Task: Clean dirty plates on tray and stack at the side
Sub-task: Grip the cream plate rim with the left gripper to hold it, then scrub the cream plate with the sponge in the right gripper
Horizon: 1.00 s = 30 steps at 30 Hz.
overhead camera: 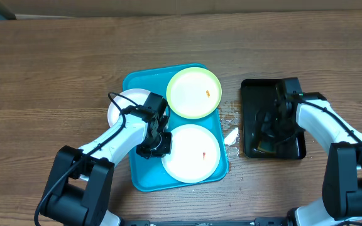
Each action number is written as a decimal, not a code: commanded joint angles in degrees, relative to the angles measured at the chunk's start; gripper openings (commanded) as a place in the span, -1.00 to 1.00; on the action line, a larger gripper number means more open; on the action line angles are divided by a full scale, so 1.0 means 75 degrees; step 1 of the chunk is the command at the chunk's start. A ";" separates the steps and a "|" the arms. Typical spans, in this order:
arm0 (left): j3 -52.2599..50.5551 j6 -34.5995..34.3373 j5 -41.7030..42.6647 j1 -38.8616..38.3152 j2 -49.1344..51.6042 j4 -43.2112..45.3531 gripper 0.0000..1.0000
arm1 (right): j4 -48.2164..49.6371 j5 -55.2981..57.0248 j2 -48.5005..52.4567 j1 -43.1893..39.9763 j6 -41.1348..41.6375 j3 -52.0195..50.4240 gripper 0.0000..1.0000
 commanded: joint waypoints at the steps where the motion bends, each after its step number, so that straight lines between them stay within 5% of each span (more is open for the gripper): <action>1: -0.0108 -0.0146 -0.0303 -0.0026 0.0309 0.0044 -0.91 | 0.0076 0.0096 -0.0105 -0.0023 0.0111 -0.0055 -0.78; 2: -0.0108 -0.0146 -0.0303 -0.0026 0.0309 0.0047 -0.92 | 0.0017 0.0093 -0.0102 -0.0023 0.0108 -0.0017 -0.92; 13: -0.0108 -0.0647 -0.0274 -0.0026 0.0309 0.0087 -0.92 | -0.2530 -0.0816 -0.0376 0.0312 -0.0711 0.2369 -0.92; 19: -0.0108 -0.0694 -0.0216 -0.0026 0.0309 0.0099 -0.92 | -0.2602 -0.2090 -0.0536 0.1419 -0.0676 0.2565 -0.92; 26: -0.0108 -0.0691 -0.0224 -0.0023 0.0309 0.0184 -0.91 | -0.0551 -0.2363 -0.0527 0.3704 0.1332 0.1842 -0.92; 30: -0.0108 -0.0688 -0.0230 -0.0023 0.0309 0.0187 -0.91 | 0.0315 -0.1198 -0.0522 0.4870 0.2812 0.1396 -0.92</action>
